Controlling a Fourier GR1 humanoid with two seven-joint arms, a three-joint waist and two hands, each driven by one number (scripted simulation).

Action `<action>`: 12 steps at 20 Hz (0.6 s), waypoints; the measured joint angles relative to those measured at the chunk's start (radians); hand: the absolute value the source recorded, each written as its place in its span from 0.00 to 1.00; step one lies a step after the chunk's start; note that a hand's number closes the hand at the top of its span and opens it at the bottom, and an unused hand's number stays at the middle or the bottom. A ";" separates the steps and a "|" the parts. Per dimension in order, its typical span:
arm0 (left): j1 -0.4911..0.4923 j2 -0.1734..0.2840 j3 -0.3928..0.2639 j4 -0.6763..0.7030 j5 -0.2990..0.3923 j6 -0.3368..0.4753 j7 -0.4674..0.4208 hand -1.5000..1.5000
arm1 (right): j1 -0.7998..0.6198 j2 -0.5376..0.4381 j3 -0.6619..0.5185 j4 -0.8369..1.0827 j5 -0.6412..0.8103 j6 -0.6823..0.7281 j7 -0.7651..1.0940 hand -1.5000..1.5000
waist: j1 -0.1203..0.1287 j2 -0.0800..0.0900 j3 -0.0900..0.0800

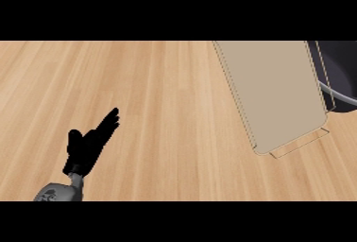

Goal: Pick the cupcake from the tray and place it in the pot

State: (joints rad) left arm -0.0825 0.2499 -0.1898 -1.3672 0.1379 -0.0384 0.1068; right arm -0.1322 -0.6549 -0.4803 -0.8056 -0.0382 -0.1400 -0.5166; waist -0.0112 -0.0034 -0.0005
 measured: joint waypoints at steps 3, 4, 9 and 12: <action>0.004 -0.005 0.001 -0.004 -0.003 -0.004 0.013 0.50 | 0.030 -0.033 0.016 -0.113 0.030 -0.044 0.098 1.00 | 0.000 -0.001 -0.001; -0.005 -0.008 0.004 0.001 -0.005 -0.006 0.013 0.50 | 0.029 -0.042 0.025 -0.150 0.042 -0.057 0.138 1.00 | 0.001 -0.001 0.000; 0.002 -0.007 0.014 -0.001 -0.010 -0.028 0.002 0.50 | -0.033 -0.111 0.081 -0.261 0.118 -0.088 0.357 1.00 | 0.010 0.001 0.000; -0.023 -0.028 0.011 0.007 -0.026 -0.015 0.020 0.50 | -0.110 -0.147 0.122 -0.270 0.167 -0.084 0.462 1.00 | 0.016 0.002 0.000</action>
State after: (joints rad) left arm -0.1055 0.2215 -0.1788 -1.3606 0.1122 -0.0537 0.1270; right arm -0.2424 -0.8022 -0.3584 -1.0754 0.1284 -0.2237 -0.0544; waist 0.0049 -0.0013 -0.0001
